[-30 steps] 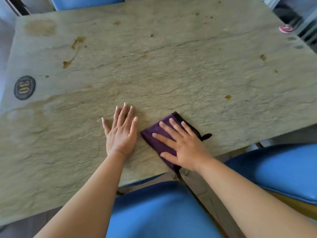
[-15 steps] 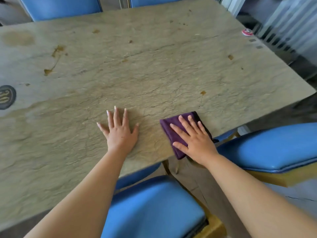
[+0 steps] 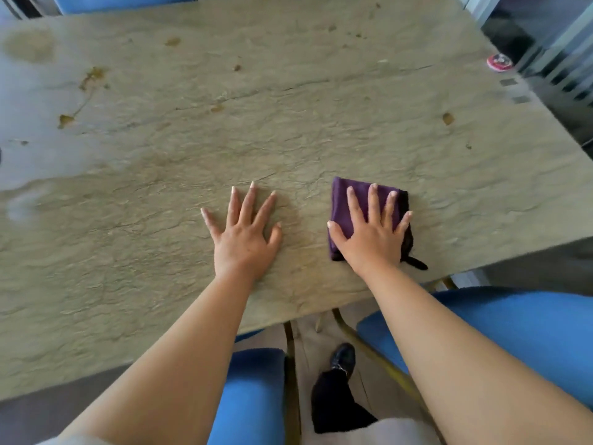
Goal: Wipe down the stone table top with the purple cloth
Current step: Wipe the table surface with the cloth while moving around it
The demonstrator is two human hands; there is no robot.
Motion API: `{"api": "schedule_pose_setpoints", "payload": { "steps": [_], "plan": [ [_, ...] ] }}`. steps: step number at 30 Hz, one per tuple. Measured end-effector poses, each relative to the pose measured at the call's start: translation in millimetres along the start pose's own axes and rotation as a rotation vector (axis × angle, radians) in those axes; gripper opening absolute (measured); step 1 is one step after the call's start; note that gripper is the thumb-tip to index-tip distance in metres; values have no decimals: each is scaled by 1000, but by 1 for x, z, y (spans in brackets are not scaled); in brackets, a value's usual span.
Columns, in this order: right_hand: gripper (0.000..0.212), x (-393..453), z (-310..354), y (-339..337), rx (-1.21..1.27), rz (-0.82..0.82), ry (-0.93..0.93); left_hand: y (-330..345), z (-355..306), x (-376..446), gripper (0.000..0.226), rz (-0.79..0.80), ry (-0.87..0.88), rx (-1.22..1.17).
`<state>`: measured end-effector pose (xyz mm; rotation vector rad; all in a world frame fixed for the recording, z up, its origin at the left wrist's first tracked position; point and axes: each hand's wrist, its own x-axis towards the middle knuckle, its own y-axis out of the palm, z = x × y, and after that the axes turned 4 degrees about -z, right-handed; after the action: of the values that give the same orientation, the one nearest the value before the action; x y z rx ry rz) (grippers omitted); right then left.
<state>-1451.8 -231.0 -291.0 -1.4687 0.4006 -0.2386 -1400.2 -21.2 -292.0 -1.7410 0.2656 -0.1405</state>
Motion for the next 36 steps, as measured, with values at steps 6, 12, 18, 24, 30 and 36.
{"api": "schedule_pose_setpoints", "payload": {
  "steps": [6,12,18,24,30,36],
  "plan": [
    [74,79,42,-4,2,43,-84,2,-1,0,76,-103,-109,-44],
    [69,89,61,-5,-30,70,-812,6,2,0,74,-138,-266,-55],
    [68,170,58,-13,-40,29,-575,8,2,4,74,-114,-252,-46],
    [62,150,136,-8,-14,67,-492,5,1,7,83,-128,-272,-84],
    [65,112,71,-5,-15,35,-1095,4,2,8,80,-122,-269,-68],
    [65,154,78,-9,-22,9,-480,3,2,9,77,-83,-255,-27]
  ]
}}
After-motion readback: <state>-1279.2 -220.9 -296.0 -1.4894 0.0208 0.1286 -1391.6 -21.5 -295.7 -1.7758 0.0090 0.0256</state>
